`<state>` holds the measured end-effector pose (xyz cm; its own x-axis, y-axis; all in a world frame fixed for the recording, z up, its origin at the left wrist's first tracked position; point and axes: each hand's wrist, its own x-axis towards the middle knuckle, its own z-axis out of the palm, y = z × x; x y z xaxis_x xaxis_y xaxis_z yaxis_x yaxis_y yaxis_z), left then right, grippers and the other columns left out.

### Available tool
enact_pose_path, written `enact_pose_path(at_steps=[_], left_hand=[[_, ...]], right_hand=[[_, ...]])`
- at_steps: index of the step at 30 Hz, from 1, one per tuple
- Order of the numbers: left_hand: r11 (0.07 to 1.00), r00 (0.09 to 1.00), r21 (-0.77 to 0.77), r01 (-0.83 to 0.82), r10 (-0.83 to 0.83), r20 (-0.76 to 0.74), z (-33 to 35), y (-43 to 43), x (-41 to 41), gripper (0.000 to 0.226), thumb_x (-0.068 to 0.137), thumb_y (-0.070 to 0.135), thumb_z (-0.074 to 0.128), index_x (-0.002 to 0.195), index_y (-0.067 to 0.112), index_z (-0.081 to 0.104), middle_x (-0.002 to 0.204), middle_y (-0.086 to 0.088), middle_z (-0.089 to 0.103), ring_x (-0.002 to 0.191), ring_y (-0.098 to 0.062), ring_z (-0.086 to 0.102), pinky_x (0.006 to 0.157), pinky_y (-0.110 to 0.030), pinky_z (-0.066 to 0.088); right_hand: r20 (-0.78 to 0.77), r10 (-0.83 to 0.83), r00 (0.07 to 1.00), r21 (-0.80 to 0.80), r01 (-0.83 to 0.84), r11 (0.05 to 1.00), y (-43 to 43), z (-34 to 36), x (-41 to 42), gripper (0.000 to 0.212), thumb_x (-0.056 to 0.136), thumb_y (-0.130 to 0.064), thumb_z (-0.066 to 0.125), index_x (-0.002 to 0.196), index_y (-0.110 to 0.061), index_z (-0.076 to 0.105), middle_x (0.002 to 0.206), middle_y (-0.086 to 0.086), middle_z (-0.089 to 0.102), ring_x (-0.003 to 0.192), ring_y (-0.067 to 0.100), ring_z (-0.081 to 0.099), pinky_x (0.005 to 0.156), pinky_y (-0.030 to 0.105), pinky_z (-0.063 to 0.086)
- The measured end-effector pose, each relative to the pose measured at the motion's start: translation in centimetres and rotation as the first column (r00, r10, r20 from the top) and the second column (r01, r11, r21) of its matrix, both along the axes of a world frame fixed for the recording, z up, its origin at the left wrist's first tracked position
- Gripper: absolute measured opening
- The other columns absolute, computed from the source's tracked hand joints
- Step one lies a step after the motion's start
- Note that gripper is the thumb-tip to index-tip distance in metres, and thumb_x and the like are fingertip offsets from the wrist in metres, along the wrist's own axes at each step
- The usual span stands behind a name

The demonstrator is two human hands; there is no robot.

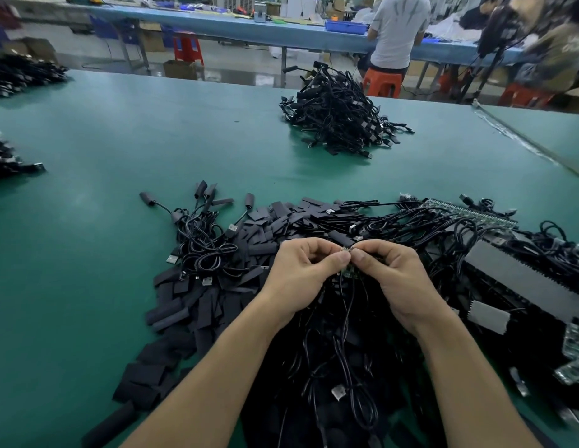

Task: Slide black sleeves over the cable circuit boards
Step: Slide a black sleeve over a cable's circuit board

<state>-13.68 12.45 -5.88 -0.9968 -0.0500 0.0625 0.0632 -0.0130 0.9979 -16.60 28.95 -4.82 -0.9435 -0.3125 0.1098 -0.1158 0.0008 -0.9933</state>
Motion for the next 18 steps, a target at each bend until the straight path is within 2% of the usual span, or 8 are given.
enact_pose_path(at_steps=[4,8,11,14,16,18], left_hand=[[0.998,1.000,0.059,-0.010,0.008,0.027,0.50,0.32,-0.15,0.006,0.087,0.012,0.076,0.081,0.014,0.076,0.074,0.002,0.074,0.069,-0.005,0.066,0.067,-0.017,0.051],[0.996,0.999,0.089,-0.009,0.005,0.045,0.84,0.26,-0.33,0.005,0.087,0.012,0.076,0.082,0.011,0.076,0.073,0.001,0.073,0.068,-0.006,0.066,0.066,-0.017,0.051],[0.993,0.998,0.113,-0.023,0.017,0.056,0.86,0.31,-0.34,0.010,0.087,0.013,0.077,0.077,0.016,0.077,0.070,0.001,0.072,0.064,-0.006,0.065,0.063,-0.017,0.051],[0.992,0.994,0.086,-0.097,0.092,0.063,0.55,0.70,-0.51,0.014,0.087,0.017,0.076,0.073,0.020,0.076,0.064,0.005,0.068,0.056,-0.003,0.058,0.057,-0.019,0.048],[0.989,0.988,0.038,-0.142,0.140,0.059,0.27,0.80,-0.57,0.010,0.087,0.023,0.077,0.077,0.022,0.077,0.065,0.007,0.069,0.059,-0.004,0.059,0.062,-0.024,0.049],[0.989,0.988,0.013,-0.144,0.144,0.048,0.20,0.81,-0.43,0.008,0.087,0.027,0.076,0.079,0.024,0.076,0.067,0.011,0.070,0.062,-0.001,0.060,0.064,-0.022,0.047]], right_hand=[[0.071,0.012,0.997,-0.102,-0.004,0.995,-0.26,0.15,-0.13,0.006,0.077,-0.018,0.072,0.080,-0.014,0.077,0.078,0.005,0.072,0.075,0.012,0.067,0.070,0.020,0.054],[0.174,0.034,0.984,-0.192,0.000,0.981,-0.51,0.34,-0.12,0.006,0.076,-0.016,0.072,0.078,-0.013,0.077,0.078,0.008,0.072,0.074,0.016,0.068,0.069,0.025,0.057],[0.231,0.046,0.972,-0.226,0.008,0.974,-0.71,0.40,-0.09,0.007,0.075,-0.016,0.073,0.078,-0.013,0.077,0.079,0.011,0.073,0.073,0.019,0.070,0.067,0.028,0.059],[0.278,0.022,0.960,-0.246,0.049,0.968,-0.95,0.46,-0.09,0.008,0.072,-0.015,0.075,0.079,-0.011,0.078,0.078,0.014,0.073,0.069,0.020,0.071,0.062,0.029,0.059],[0.270,-0.037,0.962,-0.225,0.101,0.969,-1.04,0.52,-0.09,0.014,0.067,-0.015,0.079,0.080,-0.010,0.078,0.077,0.015,0.074,0.068,0.021,0.071,0.060,0.029,0.059],[0.268,-0.084,0.960,-0.224,0.147,0.964,-0.96,0.53,-0.14,0.021,0.061,-0.015,0.084,0.081,-0.011,0.078,0.077,0.015,0.074,0.067,0.022,0.072,0.059,0.029,0.058]])
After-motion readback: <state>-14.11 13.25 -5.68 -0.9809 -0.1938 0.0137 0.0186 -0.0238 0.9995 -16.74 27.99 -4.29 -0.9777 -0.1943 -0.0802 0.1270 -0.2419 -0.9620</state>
